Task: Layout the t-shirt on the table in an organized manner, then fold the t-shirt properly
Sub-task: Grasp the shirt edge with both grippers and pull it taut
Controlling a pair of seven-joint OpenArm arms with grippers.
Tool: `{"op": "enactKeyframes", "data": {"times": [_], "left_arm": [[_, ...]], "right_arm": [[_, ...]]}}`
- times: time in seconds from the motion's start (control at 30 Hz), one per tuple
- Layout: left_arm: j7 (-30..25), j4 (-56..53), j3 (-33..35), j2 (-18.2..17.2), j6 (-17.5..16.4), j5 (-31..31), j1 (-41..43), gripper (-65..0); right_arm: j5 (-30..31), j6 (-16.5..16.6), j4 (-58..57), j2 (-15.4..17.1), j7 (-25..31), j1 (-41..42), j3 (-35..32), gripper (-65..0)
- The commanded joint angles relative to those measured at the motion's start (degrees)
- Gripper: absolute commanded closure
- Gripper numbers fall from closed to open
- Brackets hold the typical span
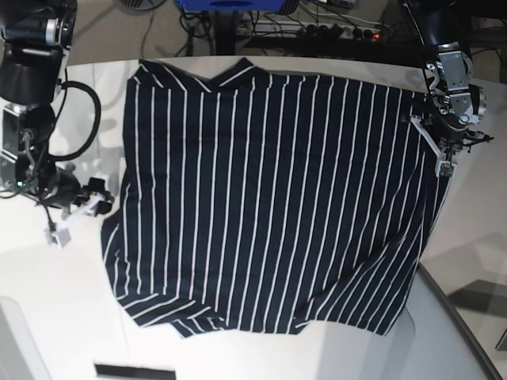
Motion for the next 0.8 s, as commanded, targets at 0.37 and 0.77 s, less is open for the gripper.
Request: {"op": "enactKeyframes", "data": {"times": [0.37, 0.77], "left_arm": [[-0.55, 1.35, -0.05, -0.76, 0.48, 0.37, -2.32, 0.0], [-0.55, 1.26, -0.05, -1.11, 0.48, 0.11, -2.67, 0.0]], "right_arm": [[0.64, 0.41, 2.33, -4.96, -2.10, -1.37, -0.05, -29.3], [0.37, -0.12, -4.35, -4.87, -1.14, 0.30, -4.09, 0.0]]}}
